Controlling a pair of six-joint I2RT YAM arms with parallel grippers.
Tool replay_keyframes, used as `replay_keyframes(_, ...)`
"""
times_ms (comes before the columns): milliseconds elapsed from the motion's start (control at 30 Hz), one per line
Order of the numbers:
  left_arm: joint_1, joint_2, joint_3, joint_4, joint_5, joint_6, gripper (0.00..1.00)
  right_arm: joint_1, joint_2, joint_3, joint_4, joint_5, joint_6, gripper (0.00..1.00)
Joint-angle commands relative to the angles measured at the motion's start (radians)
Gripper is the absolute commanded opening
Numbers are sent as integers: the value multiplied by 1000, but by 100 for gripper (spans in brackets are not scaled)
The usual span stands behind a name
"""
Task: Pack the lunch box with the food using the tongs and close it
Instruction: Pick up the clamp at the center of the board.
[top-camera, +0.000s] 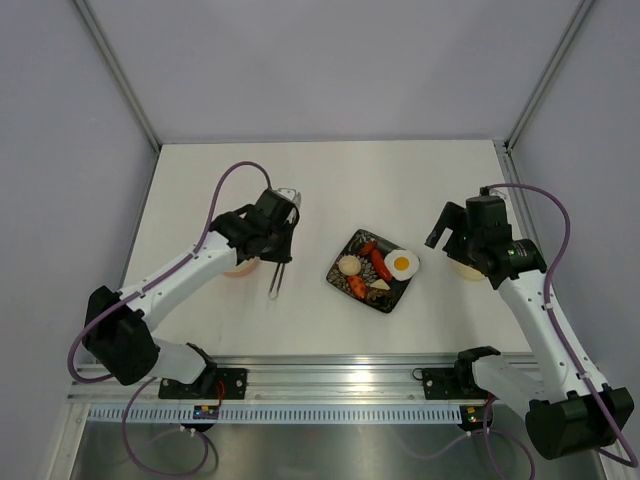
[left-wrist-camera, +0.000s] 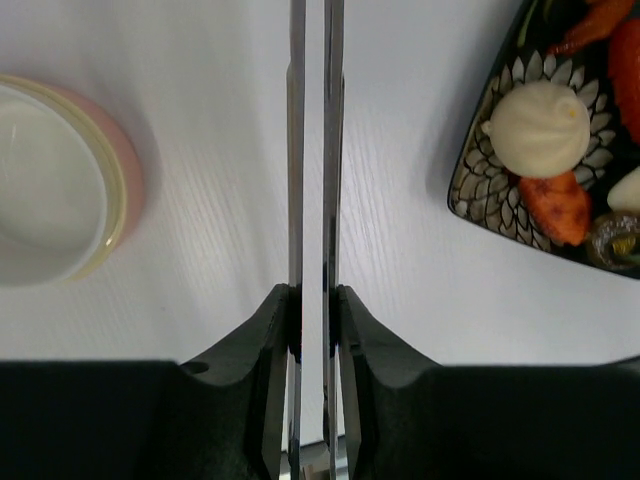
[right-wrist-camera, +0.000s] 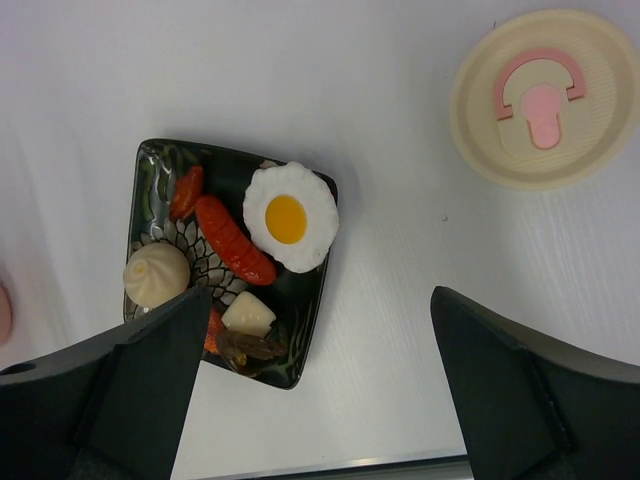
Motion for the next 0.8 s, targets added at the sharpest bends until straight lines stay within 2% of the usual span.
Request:
replay_keyframes(0,-42,-32,16,-39,43,20,24,-5,-4,56,-14,6,-6,99)
replay_keyframes(567,-77,30,4,21,103,9,39,-3,-4,-10,6,-16,29,99)
replay_keyframes(767,-79,28,-8,41,108,3,39,-5,-10,-14,0,-11,31,99)
